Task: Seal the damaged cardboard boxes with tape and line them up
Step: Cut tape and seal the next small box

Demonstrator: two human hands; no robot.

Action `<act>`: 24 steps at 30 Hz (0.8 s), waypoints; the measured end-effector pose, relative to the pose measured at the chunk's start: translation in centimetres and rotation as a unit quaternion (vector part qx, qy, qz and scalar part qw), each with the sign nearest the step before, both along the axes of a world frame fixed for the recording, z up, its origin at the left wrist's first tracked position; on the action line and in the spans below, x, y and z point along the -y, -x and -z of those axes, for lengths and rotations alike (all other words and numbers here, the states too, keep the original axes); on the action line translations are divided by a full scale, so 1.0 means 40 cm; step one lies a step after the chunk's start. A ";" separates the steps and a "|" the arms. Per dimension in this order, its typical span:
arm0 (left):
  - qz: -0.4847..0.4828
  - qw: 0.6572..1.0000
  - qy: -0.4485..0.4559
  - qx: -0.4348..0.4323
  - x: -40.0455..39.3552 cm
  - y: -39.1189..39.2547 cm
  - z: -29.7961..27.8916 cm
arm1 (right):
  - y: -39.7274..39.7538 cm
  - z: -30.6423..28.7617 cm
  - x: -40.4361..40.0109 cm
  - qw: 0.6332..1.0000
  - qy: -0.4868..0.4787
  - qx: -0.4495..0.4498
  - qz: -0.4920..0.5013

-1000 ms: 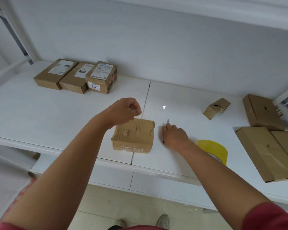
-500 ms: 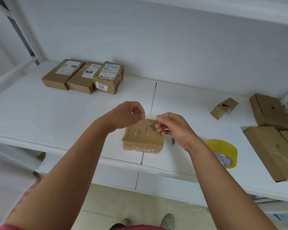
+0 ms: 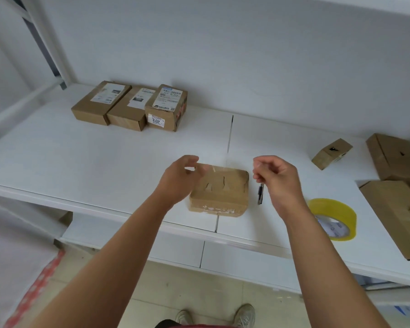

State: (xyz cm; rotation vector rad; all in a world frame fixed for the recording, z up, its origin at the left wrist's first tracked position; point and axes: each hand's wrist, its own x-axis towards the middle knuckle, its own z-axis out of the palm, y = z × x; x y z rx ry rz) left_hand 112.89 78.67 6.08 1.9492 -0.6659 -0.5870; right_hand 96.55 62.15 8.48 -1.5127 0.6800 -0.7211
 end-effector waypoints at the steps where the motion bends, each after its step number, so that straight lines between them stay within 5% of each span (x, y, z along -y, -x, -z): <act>1: 0.001 0.999 -0.027 0.033 0.004 0.006 0.016 | 0.005 -0.003 0.007 0.998 -0.045 0.032 0.006; 5: 0.032 0.995 -0.069 0.062 0.026 0.032 0.067 | -0.001 0.014 0.001 0.968 -0.224 0.113 -0.016; 11: -0.022 0.998 -0.042 0.038 0.061 0.037 0.094 | 0.002 0.050 -0.024 0.946 -0.296 0.135 -0.006; 16: -0.027 0.978 -0.100 0.179 0.113 0.068 0.076 | 0.006 0.049 -0.025 0.948 -0.293 0.127 -0.015; 19: -0.008 0.968 -0.183 0.171 0.123 0.071 0.072 | 0.008 0.049 -0.023 0.957 -0.268 0.111 -0.026; 24: -0.145 0.987 0.020 0.069 0.083 0.053 0.017 | 0.015 0.053 0.003 0.989 -0.137 0.007 -0.050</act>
